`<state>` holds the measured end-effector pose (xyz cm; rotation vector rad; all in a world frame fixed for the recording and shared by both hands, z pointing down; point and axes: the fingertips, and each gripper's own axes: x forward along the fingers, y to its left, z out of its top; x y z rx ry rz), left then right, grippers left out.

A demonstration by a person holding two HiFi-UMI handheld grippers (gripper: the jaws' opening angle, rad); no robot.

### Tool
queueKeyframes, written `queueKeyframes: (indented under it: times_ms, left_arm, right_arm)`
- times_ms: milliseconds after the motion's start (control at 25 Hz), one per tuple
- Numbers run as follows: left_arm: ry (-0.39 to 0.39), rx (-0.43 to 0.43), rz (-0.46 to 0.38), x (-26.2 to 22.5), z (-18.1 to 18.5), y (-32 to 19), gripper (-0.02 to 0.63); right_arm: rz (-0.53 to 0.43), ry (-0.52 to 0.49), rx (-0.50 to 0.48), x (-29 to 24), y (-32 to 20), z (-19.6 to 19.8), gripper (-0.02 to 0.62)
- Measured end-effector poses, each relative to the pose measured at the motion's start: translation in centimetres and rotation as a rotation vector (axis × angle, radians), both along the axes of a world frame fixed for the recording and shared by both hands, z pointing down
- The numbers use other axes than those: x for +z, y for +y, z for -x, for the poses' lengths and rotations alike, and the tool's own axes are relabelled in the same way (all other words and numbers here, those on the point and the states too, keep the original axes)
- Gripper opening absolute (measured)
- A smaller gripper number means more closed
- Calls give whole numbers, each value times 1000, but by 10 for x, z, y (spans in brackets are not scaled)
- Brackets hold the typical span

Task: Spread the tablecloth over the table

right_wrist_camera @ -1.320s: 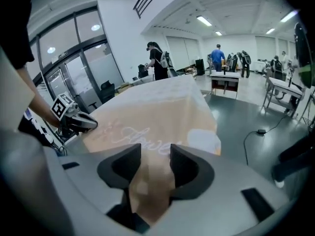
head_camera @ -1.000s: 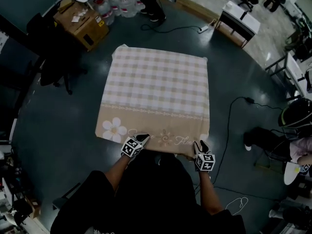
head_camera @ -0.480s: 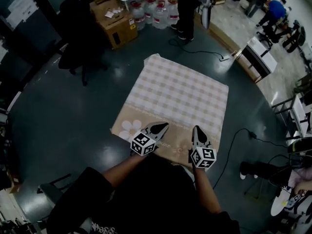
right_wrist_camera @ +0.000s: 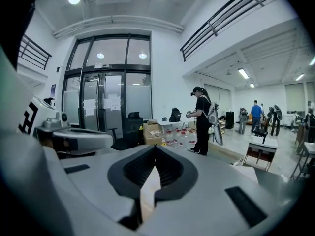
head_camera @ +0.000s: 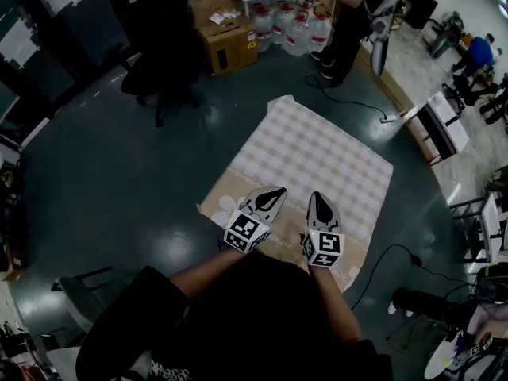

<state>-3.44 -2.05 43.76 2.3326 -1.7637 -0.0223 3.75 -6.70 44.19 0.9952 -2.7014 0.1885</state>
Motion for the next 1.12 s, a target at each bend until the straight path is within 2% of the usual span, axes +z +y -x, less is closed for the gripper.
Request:
queueKeyframes:
  times_ms: [160, 720, 1120]
  left_arm:
    - [-10, -8, -38, -10, 7, -1, 17]
    - [-50, 20, -20, 1, 16, 9, 17]
    - [-22, 63, 2, 11, 17, 16, 17]
  right_arm:
    - [-15, 24, -2, 1, 0, 11, 17]
    - [-25, 24, -15, 3, 20, 34, 17]
    - [-48, 39, 25, 2, 25, 35, 17]
